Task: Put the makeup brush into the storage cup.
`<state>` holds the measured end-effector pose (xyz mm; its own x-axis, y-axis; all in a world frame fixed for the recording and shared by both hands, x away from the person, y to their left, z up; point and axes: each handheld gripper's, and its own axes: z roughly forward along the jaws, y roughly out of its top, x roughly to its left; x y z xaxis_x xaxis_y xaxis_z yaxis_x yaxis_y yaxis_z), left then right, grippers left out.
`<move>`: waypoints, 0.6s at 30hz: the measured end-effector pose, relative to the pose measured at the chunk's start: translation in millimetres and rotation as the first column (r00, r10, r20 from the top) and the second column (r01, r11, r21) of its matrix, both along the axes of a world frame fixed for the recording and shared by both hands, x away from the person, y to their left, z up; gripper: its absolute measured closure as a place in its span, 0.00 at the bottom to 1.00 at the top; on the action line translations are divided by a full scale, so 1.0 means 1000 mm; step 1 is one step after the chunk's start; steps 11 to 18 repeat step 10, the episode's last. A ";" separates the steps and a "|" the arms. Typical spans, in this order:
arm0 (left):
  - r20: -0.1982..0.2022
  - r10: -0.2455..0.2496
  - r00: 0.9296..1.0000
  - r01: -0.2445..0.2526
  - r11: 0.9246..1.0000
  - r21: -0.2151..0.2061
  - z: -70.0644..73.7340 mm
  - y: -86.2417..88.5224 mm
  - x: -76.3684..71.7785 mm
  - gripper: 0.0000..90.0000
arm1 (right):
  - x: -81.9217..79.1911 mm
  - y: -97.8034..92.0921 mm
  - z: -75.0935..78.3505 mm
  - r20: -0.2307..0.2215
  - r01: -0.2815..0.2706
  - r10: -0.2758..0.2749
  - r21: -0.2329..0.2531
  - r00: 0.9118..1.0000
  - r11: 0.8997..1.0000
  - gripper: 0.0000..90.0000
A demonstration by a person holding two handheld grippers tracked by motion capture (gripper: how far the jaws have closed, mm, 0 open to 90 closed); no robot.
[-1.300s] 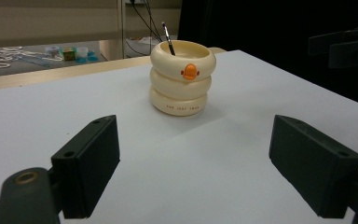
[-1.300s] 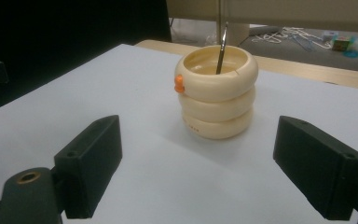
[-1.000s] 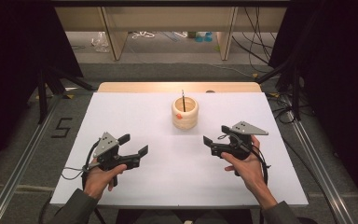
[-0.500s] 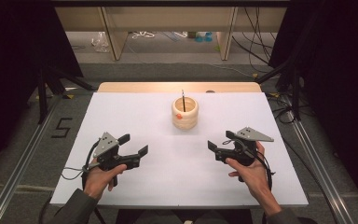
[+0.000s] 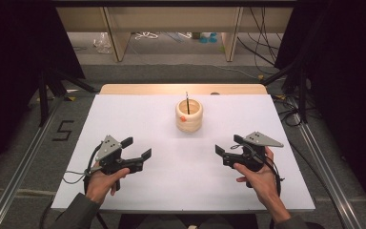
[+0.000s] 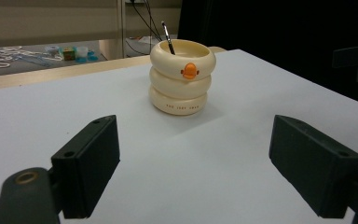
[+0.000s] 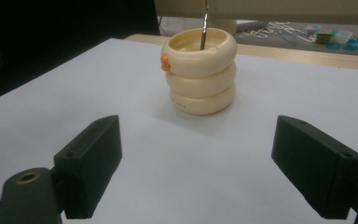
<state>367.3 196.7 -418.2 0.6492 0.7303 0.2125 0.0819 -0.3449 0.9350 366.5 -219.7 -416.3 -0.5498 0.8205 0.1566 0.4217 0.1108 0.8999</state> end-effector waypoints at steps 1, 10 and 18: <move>0.000 0.000 1.000 0.000 1.000 0.000 0.000 0.000 0.000 0.17 | 0.000 0.000 -0.001 0.007 0.001 -0.001 0.003 1.000 1.000 0.19; 0.000 0.001 1.000 -0.001 1.000 0.001 0.000 0.000 0.000 0.17 | 0.000 -0.001 0.000 0.004 -0.003 0.003 -0.003 1.000 1.000 0.19; 0.000 0.001 1.000 -0.001 1.000 0.001 0.000 0.000 0.000 0.17 | 0.000 -0.001 0.000 0.004 -0.003 0.003 -0.003 1.000 1.000 0.19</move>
